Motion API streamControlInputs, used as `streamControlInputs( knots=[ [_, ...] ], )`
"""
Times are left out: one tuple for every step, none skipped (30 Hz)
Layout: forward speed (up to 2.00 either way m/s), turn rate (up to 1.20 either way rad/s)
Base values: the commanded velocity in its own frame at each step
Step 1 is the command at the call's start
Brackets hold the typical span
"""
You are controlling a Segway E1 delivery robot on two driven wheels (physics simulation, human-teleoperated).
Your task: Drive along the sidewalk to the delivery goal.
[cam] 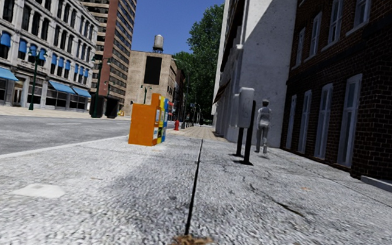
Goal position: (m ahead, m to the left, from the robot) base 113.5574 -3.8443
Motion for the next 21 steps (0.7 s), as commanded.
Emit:
streamControlInputs(
  knots=[
    [2.0, 0.0],
    [2.0, 0.0],
    [2.0, 0.0],
    [2.0, 0.0],
    [2.0, 0.0],
    [2.0, 0.0],
    [2.0, 0.0],
    [2.0, 0.0],
    [2.0, 0.0],
    [2.0, 0.0],
    [2.0, 0.0],
    [2.0, 0.0],
    [2.0, 0.0],
    [2.0, 0.0],
    [2.0, 0.0],
    [2.0, 0.0],
    [2.0, 0.0],
    [2.0, 0.0],
    [2.0, 0.0],
    [2.0, 0.0],
    [2.0, 0.0]
  ],
)
